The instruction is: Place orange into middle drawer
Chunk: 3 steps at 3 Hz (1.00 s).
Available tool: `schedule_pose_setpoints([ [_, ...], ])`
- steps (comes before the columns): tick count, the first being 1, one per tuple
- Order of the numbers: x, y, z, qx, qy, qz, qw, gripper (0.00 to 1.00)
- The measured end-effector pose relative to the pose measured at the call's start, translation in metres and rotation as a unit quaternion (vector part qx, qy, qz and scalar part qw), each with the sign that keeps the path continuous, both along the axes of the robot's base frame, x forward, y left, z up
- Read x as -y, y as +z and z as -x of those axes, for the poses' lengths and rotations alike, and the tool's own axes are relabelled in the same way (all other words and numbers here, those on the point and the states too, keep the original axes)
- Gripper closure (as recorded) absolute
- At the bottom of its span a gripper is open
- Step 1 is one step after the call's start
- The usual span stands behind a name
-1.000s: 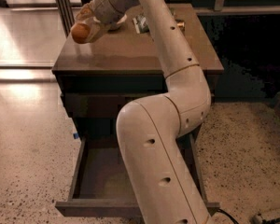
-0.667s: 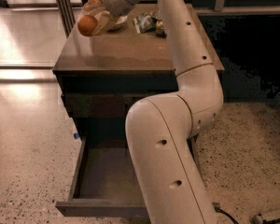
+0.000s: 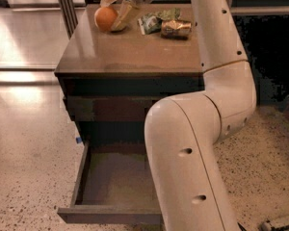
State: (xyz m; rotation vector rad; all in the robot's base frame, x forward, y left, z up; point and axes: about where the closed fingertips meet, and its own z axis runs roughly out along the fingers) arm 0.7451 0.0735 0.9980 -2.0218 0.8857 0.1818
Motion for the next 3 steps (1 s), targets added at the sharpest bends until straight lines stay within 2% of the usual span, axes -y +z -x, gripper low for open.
schedule_pose_setpoints([
  [2, -0.0047, -0.0009, -0.0041, -0.001, -0.002, -0.011, 0.9999, 1.00],
  [3, -0.0019, 0.0013, -0.0062, -0.021, -0.011, -0.045, 0.9987, 1.00],
])
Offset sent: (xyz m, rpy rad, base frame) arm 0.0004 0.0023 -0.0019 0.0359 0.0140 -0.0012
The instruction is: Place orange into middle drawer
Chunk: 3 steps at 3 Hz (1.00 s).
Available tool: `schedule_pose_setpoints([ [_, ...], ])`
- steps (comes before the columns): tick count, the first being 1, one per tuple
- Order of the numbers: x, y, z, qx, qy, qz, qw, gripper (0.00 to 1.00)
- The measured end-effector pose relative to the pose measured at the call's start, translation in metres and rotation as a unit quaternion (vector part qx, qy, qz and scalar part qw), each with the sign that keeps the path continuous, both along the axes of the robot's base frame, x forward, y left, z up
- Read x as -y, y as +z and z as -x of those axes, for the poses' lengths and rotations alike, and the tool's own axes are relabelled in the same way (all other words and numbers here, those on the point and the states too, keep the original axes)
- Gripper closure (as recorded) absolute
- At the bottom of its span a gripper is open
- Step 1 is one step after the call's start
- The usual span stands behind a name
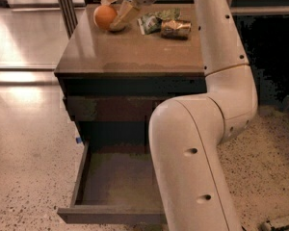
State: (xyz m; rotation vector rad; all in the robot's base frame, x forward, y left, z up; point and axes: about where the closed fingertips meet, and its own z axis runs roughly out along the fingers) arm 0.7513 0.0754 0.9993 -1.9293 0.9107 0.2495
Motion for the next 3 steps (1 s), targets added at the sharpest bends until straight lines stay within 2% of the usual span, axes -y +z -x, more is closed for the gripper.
schedule_pose_setpoints([
  [1, 0.039, 0.022, 0.016, -0.029, -0.013, -0.051, 0.9982, 1.00],
  [2, 0.078, 0.043, 0.054, -0.056, 0.010, -0.083, 0.9949, 1.00],
  [3, 0.095, 0.056, 0.104, -0.117, 0.057, -0.128, 0.9832, 1.00],
])
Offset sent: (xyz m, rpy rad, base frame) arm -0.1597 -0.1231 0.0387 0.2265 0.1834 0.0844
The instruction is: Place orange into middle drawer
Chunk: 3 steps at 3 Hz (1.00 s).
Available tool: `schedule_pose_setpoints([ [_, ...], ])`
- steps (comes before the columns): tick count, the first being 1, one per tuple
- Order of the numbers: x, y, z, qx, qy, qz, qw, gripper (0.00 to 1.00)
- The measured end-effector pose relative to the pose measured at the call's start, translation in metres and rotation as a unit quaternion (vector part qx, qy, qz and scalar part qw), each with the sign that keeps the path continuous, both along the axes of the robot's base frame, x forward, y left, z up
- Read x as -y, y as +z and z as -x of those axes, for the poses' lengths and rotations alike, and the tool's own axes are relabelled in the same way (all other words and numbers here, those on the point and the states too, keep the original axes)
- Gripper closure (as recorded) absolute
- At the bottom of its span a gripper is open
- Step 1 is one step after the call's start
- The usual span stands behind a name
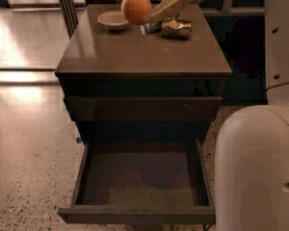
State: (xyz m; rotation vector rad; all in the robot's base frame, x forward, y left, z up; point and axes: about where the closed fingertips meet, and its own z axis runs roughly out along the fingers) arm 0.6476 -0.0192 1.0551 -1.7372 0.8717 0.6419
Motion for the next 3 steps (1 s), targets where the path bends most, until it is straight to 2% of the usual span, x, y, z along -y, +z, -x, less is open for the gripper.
schedule_pose_setpoints([
  [1, 0.0000, 0.0000, 0.0000, 0.000, 0.000, 0.000, 1.0000, 1.00],
  [2, -0.0062, -0.0022, -0.0032, -0.013, -0.001, -0.010, 0.9999, 1.00],
  [3, 0.0021, -0.0076, 0.0008, -0.043, -0.005, -0.039, 0.9983, 1.00],
])
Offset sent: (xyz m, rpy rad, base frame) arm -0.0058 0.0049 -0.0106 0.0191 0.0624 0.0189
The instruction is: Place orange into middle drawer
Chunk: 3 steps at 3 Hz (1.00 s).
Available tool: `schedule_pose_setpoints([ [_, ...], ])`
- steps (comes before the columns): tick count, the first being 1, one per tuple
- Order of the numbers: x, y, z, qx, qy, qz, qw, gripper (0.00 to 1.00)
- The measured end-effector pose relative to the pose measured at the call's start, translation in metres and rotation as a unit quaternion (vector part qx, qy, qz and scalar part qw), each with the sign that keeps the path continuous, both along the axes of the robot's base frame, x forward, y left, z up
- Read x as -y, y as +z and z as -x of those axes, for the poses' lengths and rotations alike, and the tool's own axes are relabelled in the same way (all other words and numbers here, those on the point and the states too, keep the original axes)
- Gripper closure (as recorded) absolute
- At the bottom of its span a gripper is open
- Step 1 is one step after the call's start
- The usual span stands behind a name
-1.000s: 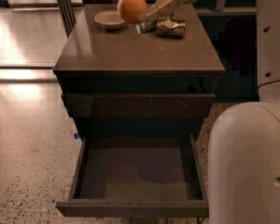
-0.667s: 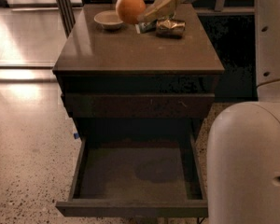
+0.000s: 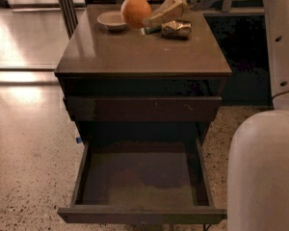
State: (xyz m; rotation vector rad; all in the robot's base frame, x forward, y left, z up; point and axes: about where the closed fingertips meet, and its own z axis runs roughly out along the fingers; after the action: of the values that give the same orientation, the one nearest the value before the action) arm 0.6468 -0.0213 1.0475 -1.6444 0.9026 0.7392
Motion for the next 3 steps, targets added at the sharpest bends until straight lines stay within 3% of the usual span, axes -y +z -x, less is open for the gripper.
schedule_pose_setpoints([
  [1, 0.024, -0.005, 0.018, -0.030, -0.016, -0.044, 0.9985, 1.00],
  [2, 0.049, 0.004, 0.052, -0.039, -0.033, -0.100, 0.9937, 1.00],
  [3, 0.060, -0.023, 0.072, -0.073, -0.038, -0.103, 0.9913, 1.00],
])
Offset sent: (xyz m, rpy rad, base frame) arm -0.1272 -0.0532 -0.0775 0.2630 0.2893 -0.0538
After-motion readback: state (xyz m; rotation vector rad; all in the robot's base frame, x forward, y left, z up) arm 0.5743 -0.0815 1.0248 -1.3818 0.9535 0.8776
